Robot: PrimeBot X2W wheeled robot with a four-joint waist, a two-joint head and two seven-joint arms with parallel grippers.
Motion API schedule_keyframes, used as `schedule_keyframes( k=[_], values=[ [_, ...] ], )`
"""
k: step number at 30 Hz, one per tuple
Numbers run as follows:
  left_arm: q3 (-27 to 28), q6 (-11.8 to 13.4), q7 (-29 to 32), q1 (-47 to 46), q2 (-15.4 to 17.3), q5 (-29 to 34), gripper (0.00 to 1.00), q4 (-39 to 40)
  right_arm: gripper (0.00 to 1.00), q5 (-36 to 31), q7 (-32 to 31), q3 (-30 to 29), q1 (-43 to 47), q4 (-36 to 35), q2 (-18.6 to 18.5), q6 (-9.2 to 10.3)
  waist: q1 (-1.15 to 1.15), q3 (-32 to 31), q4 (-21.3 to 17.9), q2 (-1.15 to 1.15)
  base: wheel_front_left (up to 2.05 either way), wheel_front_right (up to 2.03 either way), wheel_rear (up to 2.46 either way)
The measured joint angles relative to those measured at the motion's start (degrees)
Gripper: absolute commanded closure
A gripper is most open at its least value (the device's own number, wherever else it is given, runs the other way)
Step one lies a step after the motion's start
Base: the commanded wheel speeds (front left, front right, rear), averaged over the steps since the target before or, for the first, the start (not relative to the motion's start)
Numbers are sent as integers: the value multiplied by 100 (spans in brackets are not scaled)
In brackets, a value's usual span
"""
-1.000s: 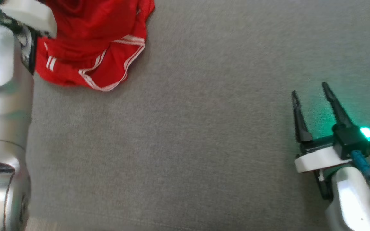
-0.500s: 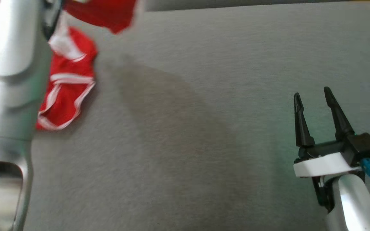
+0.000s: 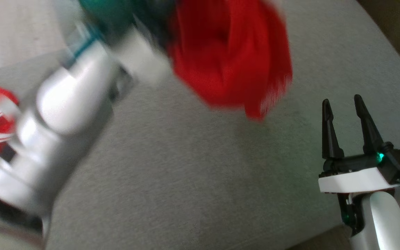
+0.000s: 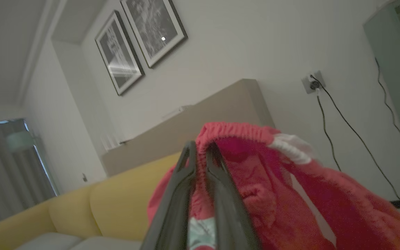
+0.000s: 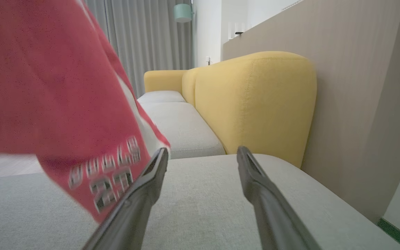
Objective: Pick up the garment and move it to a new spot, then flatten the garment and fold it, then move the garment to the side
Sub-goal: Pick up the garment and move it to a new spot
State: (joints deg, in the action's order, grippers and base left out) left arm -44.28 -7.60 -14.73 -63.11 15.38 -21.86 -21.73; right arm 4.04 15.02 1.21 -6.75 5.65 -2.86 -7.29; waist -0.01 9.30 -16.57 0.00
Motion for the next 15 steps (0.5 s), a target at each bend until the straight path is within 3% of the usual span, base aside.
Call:
schedule_keyframes(
  k=[6, 7, 8, 9, 11, 15],
  values=[
    [-460, 1, 1, 1433, 32, -71, 100, -272, 0, 100, 0, 23, 7, 8, 2, 0, 1, 224, -292, 0, 0, 0, 0],
    [-482, 15, 1, 1682, 30, -9, 90, -325, 0, 100, 0, 32, 8, 23, 2, 0, 2, 280, -297, 0, 0, 0, 0],
    [-450, 101, 2, 1917, -3, 54, 5, -356, 0, 100, 0, 52, 10, 43, 5, 0, 3, 323, -285, 0, 0, 0, 0],
    [-371, 162, 2, 2131, -54, 58, 0, -404, 0, 100, 0, 73, 14, 71, 7, 0, 3, 345, -253, 0, 0, 0, 0],
    [-211, 263, 2, 2534, -123, 126, 0, -407, 0, 99, 0, 126, 20, 147, 10, 0, 2, 355, -158, 0, 0, 0, 0],
    [801, 661, 2, 3704, -443, 236, 0, 51, 0, 43, 0, 226, 51, 311, 14, 0, 1, 200, 152, 0, 0, 0, 0]
  ],
)
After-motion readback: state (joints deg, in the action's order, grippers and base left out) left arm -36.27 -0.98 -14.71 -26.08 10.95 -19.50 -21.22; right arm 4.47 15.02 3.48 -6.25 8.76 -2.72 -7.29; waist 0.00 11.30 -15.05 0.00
